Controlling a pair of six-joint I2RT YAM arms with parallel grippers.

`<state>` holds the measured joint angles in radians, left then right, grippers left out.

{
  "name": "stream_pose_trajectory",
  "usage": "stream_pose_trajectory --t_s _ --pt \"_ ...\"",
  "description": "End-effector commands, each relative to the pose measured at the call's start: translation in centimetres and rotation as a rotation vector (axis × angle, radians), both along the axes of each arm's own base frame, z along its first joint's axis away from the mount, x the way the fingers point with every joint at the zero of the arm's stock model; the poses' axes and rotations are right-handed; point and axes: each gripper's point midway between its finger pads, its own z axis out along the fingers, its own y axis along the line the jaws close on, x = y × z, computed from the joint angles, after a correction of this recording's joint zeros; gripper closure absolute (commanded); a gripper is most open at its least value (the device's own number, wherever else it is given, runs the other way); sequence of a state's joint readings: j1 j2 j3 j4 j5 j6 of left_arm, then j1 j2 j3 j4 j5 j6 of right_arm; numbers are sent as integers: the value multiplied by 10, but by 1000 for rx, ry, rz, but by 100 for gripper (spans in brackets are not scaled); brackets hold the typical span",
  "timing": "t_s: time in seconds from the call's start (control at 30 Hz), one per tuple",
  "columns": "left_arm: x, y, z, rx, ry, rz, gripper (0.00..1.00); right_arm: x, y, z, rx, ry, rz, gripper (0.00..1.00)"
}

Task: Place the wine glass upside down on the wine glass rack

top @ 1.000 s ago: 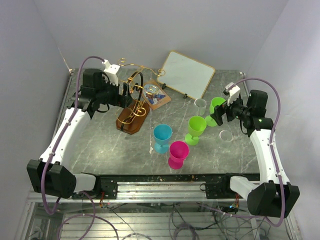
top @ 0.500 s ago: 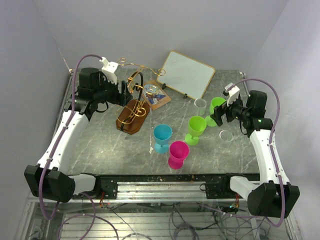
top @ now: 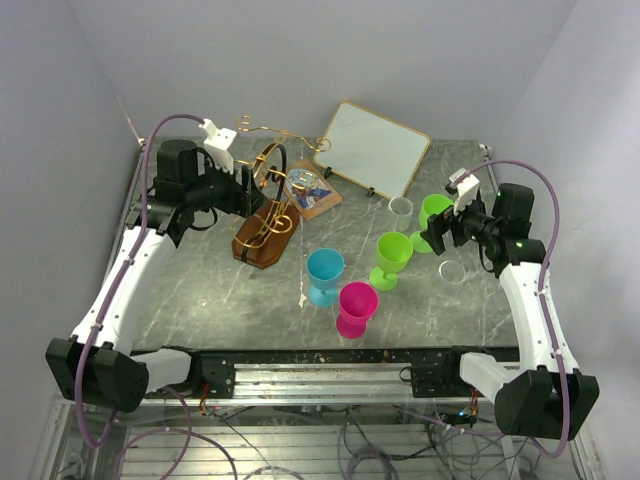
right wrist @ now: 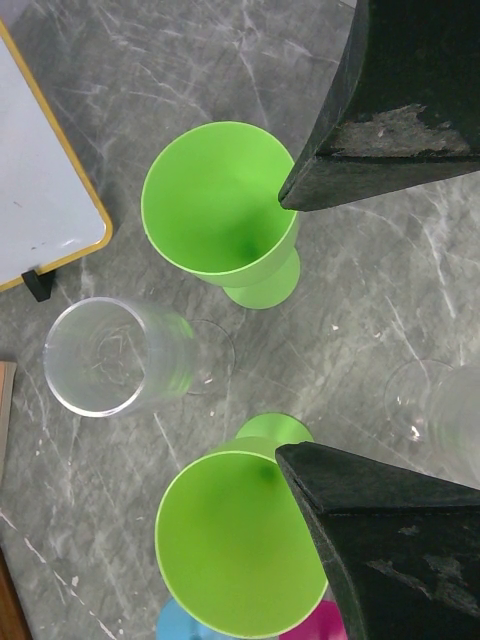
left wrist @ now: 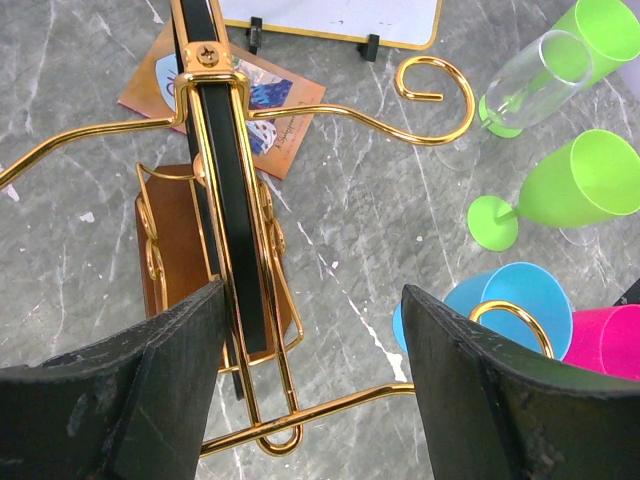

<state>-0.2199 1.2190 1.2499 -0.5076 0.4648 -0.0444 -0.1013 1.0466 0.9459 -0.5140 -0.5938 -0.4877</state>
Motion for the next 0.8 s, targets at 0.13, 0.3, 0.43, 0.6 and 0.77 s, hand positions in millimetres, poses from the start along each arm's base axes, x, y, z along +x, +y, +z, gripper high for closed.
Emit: stream_pose_trajectory --t_s 0.13,0.3,0.43,0.6,0.77 --pt "-23 -17 8 -78 20 -78 22 -2 1 15 -13 -40 2 0" --pt "-34 -29 6 -118 31 -138 21 -1 -1 18 -15 -40 -16 0" --pt "-39 -34 1 -137 46 -147 21 1 -1 22 -2 -37 -28 0" --pt "-37 -33 3 -118 36 -136 20 5 -7 26 -10 -35 -68 0" --pt "-30 -18 13 -50 -36 -73 17 11 -17 28 -27 -24 -140 0"
